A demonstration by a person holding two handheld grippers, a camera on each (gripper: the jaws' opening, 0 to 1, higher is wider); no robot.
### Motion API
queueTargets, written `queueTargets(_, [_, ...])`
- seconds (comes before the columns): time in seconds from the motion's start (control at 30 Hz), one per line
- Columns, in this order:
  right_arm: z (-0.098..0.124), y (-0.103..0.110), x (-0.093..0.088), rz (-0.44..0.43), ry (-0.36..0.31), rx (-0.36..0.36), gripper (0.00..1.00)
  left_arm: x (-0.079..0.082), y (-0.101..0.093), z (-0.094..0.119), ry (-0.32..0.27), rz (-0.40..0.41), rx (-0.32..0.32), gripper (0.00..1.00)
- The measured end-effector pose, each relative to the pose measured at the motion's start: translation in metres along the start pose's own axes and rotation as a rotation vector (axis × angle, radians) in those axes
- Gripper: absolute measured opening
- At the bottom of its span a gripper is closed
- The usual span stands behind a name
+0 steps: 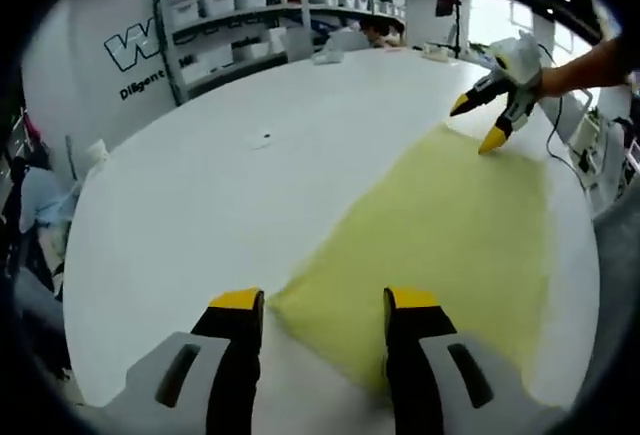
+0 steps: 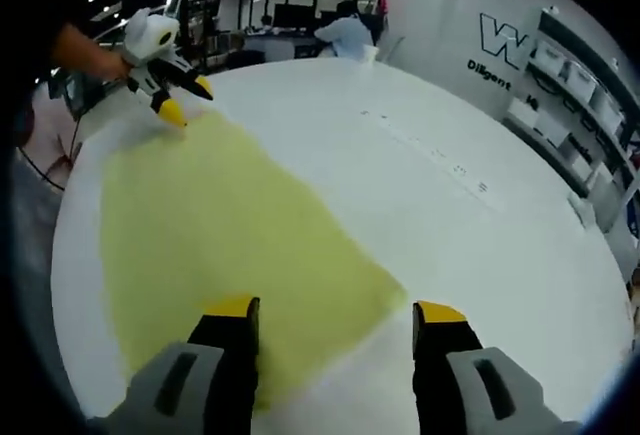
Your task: Fold the garment on the visible template until the final outline fits inside the template.
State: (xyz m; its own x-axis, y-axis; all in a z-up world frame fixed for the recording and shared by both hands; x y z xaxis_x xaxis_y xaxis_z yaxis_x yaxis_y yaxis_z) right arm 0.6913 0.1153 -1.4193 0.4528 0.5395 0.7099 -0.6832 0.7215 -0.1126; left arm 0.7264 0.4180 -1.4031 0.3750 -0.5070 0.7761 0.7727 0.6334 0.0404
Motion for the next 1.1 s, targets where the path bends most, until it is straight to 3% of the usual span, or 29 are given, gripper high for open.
queueTargets(0.13, [0.003,0.014,0.004,0.017,-0.019,0.054,0.71,0.0,-0.015,0.004,-0.017,-0.003,-0.06,0.61])
queueTargets(0.3, [0.005,0.028,0.004,0.039,-0.021,0.102,0.77,-0.01,-0.03,0.007,0.009,-0.017,-0.094,0.61])
queueTargets(0.67, [0.009,0.056,0.0,0.106,-0.006,0.205,0.82,-0.015,-0.048,0.017,0.019,-0.022,-0.127,0.62])
queueTargets(0.77, [0.01,0.068,0.002,0.131,-0.023,0.242,0.81,-0.013,-0.062,0.021,-0.004,-0.016,-0.159,0.62])
queueTargets(0.9, [0.009,0.08,-0.001,0.14,-0.03,0.264,0.81,-0.021,-0.076,0.022,0.014,-0.065,-0.183,0.61])
queueTargets(1.1, [0.008,0.084,-0.004,0.118,-0.03,0.276,0.8,-0.03,-0.079,0.019,0.043,-0.051,-0.182,0.6])
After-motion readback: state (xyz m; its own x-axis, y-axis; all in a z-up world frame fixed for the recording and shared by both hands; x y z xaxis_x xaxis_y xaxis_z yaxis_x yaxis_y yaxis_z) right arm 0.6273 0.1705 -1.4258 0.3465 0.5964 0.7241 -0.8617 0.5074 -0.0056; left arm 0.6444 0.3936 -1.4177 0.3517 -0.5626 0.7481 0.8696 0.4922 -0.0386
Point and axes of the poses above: the point that each gripper's makers call its tool centre point, and the gripper's own axes: z roughly backward along the fingers, y roughly to its left, x roughly out of its top, the point moved 1 cm from there along z, roughly backward along the fingers, and after that the axes turned 4 degrees about -y, right-handed, at the moved point
